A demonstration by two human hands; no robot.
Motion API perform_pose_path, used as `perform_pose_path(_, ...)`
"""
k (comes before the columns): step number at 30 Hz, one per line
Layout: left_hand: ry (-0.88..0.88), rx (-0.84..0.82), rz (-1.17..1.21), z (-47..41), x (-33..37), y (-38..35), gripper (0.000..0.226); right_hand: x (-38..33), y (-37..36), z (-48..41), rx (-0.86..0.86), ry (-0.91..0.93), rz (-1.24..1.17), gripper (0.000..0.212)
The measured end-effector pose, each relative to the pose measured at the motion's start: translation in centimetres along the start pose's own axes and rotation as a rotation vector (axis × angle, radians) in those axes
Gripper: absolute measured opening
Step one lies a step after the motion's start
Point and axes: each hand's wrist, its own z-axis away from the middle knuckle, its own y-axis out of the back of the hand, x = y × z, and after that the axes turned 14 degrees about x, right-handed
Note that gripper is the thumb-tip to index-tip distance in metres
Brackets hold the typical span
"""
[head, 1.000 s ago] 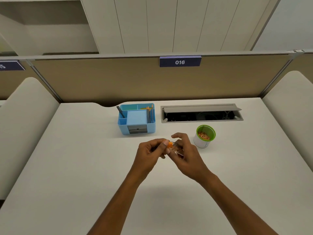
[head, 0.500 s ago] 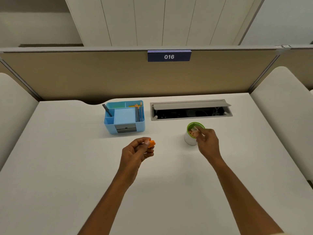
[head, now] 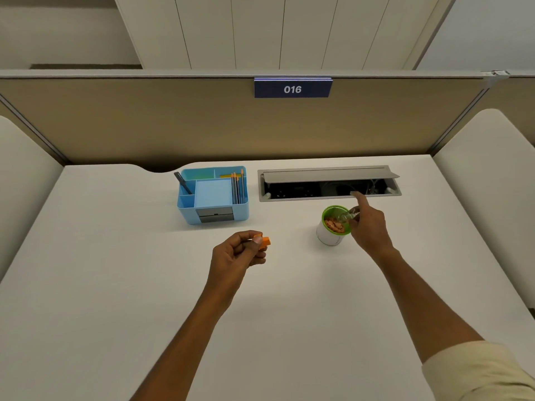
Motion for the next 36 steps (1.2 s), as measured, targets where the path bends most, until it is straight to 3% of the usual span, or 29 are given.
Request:
perform_pose_path(2,-0.005,0.004,-0.003,0.0,0.1,0.1,0.014,0.3,0.0,0.0,0.026,0.011,0.02,0.032)
perform_pose_path(6,-0.009,0.016,0.014,-0.1,0.4,0.2,0.022,0.6,-0.1,0.4,0.047,-0.045,-0.032,0.038)
perform_pose_path(9,-0.012,0.017,0.019,-0.1,0.7,0.2,0.02,0.5,0.0,0.8,0.114,-0.095,-0.106,0.025)
perform_pose_path(13,-0.015,0.031,0.028,-0.1,1.2,0.4,0.023,-0.9,0.8,2.3,0.144,-0.309,-0.403,0.025)
perform_pose_path(15,-0.018,0.036,0.04,-0.1,1.6,0.5,0.023,-2.6,1.5,3.4,0.097,-0.438,-0.667,0.026)
perform_pose_path(20,-0.05,0.023,0.075,0.3,3.5,1.2,0.026,-8.1,3.7,6.0,-0.045,-0.529,-1.128,0.026)
perform_pose_path(25,-0.084,-0.025,0.098,1.0,5.9,2.4,0.031,-13.8,5.4,8.5,-0.171,-0.426,-1.227,0.031)
perform_pose_path(29,-0.087,-0.016,0.103,1.7,6.8,3.2,0.024,-16.5,6.0,10.1,-0.217,-0.215,-1.038,0.034)
perform_pose_path(36,-0.085,-0.031,0.103,2.7,7.1,4.7,0.036,-18.0,6.1,11.2,-0.274,0.023,-0.831,0.034)
